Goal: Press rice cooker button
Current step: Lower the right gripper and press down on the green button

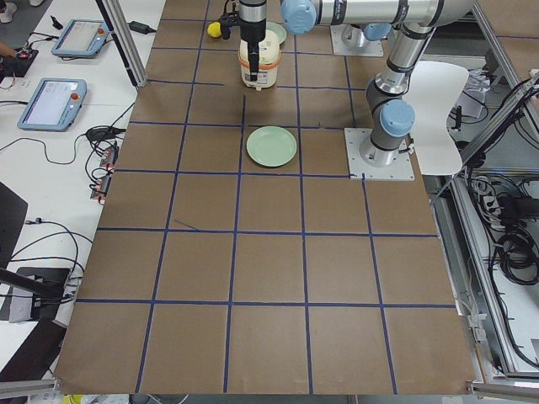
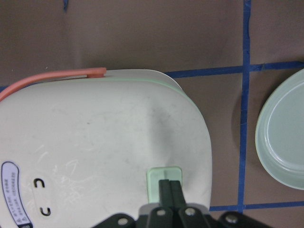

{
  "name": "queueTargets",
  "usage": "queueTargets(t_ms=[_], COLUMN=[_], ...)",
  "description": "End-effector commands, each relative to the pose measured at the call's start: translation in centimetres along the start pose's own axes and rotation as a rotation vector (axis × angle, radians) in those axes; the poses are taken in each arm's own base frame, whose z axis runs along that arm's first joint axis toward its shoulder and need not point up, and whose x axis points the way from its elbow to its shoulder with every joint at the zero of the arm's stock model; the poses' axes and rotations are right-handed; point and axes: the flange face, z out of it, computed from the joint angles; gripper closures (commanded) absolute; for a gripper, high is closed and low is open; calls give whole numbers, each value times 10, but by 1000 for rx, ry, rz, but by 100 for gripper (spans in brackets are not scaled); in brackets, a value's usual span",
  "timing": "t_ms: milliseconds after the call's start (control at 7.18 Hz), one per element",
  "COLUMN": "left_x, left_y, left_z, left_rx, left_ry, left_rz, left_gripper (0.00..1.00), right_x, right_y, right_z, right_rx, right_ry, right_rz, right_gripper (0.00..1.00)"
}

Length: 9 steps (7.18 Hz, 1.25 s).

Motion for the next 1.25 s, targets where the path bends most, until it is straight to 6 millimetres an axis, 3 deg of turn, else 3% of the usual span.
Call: queueTargets(t_ms=[0,1114], left_x=[0,0], left_y=[0,0], left_z=[0,0], left_rx=[0,0], left_ry=[0,0], left_rz=[0,0], left_gripper=[0,0], right_x=[-1,-1], right_y=[0,-3], right_z=[1,15], right_rx=[-1,0], right_ry=[-1,-1], right_rz=[-1,-17], right_gripper=[90,90])
